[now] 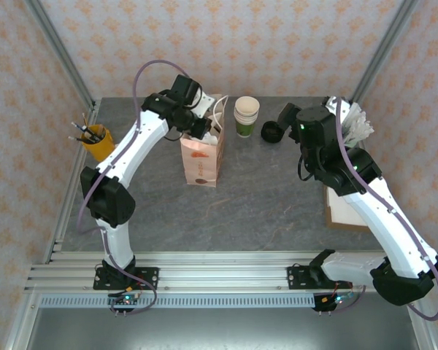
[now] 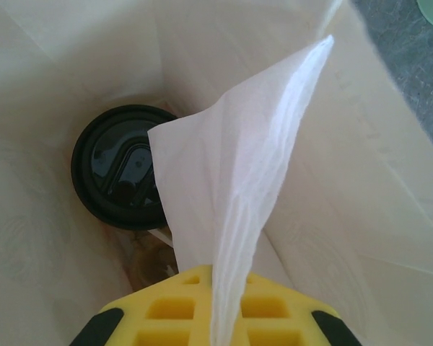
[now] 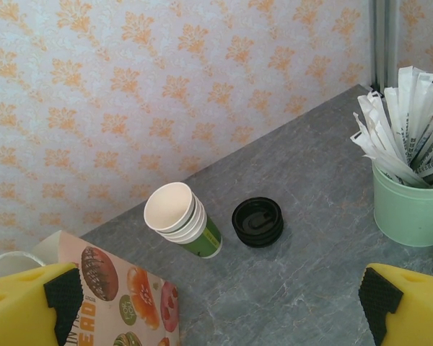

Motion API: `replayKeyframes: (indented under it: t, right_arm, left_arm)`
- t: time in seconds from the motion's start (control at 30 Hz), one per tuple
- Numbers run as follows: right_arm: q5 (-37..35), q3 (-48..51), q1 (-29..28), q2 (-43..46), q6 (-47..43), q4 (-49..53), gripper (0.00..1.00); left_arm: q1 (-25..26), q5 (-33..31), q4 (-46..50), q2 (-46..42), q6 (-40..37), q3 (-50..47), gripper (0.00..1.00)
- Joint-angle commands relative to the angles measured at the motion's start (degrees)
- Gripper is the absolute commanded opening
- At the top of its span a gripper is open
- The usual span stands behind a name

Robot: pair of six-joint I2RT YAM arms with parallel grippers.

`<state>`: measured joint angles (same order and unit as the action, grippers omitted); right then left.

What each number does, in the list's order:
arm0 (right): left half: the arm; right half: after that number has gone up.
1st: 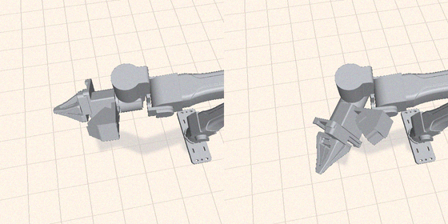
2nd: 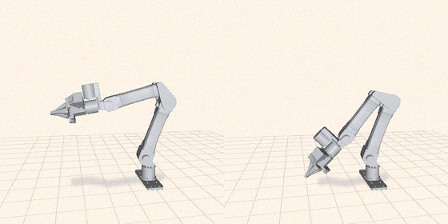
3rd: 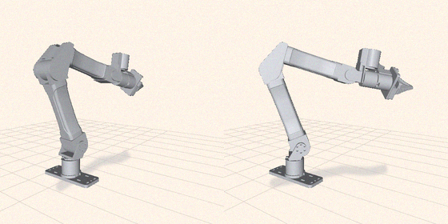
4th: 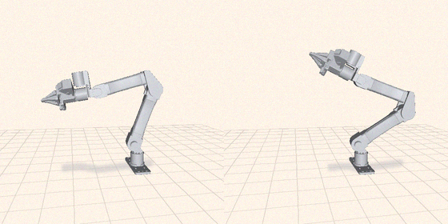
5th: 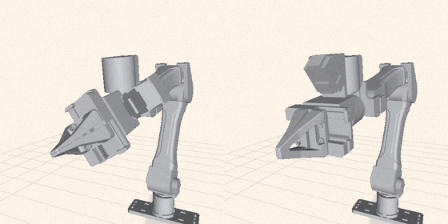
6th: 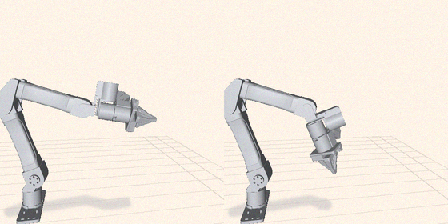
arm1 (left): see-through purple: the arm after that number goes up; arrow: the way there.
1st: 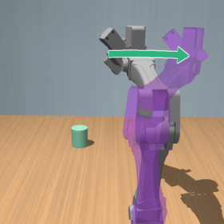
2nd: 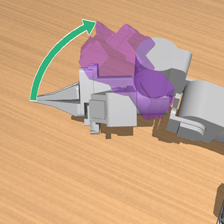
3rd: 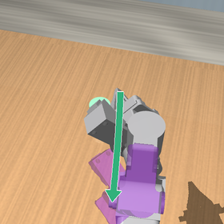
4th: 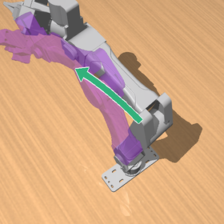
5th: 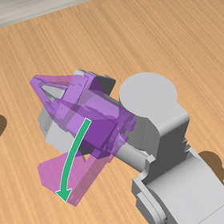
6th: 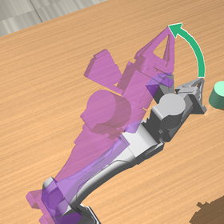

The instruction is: Pack the takeout coffee

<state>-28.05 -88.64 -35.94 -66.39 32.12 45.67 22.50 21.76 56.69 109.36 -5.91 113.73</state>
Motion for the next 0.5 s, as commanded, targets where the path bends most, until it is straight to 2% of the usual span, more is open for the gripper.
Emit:
replayKeyframes:
  t: [0.0,0.03,0.07,0.17,0.27,0.47]
  right_arm:
    - [-0.44,-0.93,0.26,-0.41,-0.04,2.29,1.0]
    - [-0.91,-0.68,0.26,-0.46,0.42,2.48,1.0]
    - [-1.28,-0.41,0.26,-0.32,0.86,2.45,1.0]
    - [-1.74,0.7,0.26,0.07,1.24,1.32,1.0]
    - [-1.41,1.01,0.26,-0.12,1.28,0.74,1.0]
    - [-1.43,0.7,0.26,-0.15,1.23,1.31,1.0]
  left_arm:
    - [0.5,-6.12,0.6,2.67,4.85,0.61,0.13]
    - [0.55,-9.65,-0.3,2.76,7.32,0.78,0.17]
    - [0.48,-10.48,-1.56,2.79,8.94,0.44,0.19]
    - [0.95,-9.71,-4.32,2.56,11.39,-0.6,0.2]
    - [1.46,-12.32,-1.6,3.56,11.56,2.06,0.23]
    - [1.54,-12.88,-1.2,0.41,12.23,5.39,0.46]
